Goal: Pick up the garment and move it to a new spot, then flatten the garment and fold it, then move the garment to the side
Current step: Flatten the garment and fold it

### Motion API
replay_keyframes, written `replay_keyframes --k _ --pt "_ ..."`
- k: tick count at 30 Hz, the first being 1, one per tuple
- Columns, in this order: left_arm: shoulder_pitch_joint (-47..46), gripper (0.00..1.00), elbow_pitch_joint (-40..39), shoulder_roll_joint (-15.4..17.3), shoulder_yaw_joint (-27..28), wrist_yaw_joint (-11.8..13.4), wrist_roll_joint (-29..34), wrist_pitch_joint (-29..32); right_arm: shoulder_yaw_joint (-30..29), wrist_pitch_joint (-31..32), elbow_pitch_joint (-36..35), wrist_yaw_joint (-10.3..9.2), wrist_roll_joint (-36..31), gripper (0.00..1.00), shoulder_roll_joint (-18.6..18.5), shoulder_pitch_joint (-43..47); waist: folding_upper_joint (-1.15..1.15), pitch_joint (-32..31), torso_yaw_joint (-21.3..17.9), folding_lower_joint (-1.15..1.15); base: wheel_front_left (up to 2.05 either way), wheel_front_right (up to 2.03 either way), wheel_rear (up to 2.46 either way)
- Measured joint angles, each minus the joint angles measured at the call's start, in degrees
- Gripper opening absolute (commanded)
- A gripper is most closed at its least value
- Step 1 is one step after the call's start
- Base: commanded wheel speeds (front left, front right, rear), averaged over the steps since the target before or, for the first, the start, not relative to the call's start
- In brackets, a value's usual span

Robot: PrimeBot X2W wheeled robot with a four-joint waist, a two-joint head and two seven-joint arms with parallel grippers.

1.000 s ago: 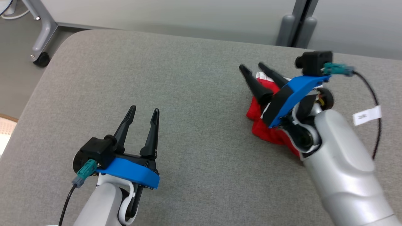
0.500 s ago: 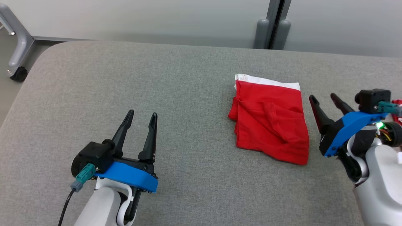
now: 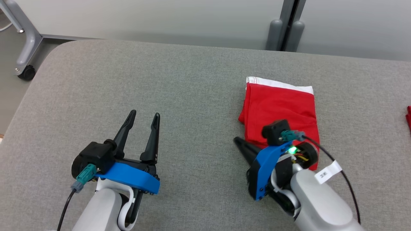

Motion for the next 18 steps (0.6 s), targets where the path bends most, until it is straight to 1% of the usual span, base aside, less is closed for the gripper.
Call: replay_keyframes --k 3,5,6,7,10,12,14,16,18 --pt "0.3 1.0 0.1 0.3 0.6 0.0 0.0 0.0 6.6 1.2 -5.4 -0.01 7.0 0.0 0.5 1.8 0.0 -0.6 -0.7 0.0 0.0 0.0 0.0" --pt "0.9 1.0 0.1 0.3 1.5 0.0 0.0 0.0 8.8 0.5 -9.7 0.0 10.0 0.0 0.2 2.9 0.0 -1.1 -1.3 0.0 0.0 0.0 0.0" --pt "1.3 1.0 0.1 0.4 2.1 0.0 0.0 0.0 8.8 -0.7 -11.7 0.0 10.8 0.04 -0.1 3.3 0.0 -1.4 -1.7 0.0 0.0 0.0 0.0" --pt "1.6 1.0 0.1 0.5 2.6 0.0 0.1 0.0 8.3 -2.2 -13.7 0.0 11.7 1.0 -0.5 3.7 0.0 -1.8 -2.1 0.0 0.0 0.0 0.0" --pt "3.1 1.0 0.0 0.5 4.4 0.0 0.5 0.0 4.3 -7.9 -19.2 0.0 11.7 1.0 -2.0 6.6 0.0 -2.9 -3.6 0.0 0.0 0.0 0.0" --pt "4.3 1.0 -0.3 0.5 5.8 0.1 0.7 0.0 -0.3 -11.1 -21.9 0.0 10.3 1.0 -2.8 9.1 0.0 -3.6 -4.9 0.0 0.0 0.0 0.0" --pt "5.2 1.0 -0.6 0.8 6.8 0.3 1.2 0.0 -5.0 -12.9 -23.9 -0.01 7.7 1.0 -3.7 12.1 0.0 -4.3 -6.2 0.0 0.0 0.0 0.0" --pt "6.3 1.0 -1.0 0.9 7.9 0.4 1.8 0.0 -10.3 -14.1 -26.0 -0.01 5.2 1.0 -3.8 15.2 0.0 -5.0 -7.3 0.0 0.0 0.0 0.0" --pt "7.5 1.0 -1.4 1.0 9.1 0.5 2.2 0.0 -14.1 -14.6 -27.8 -0.01 2.2 1.0 -4.2 17.5 0.0 -5.8 -8.4 0.0 0.0 0.0 0.0"
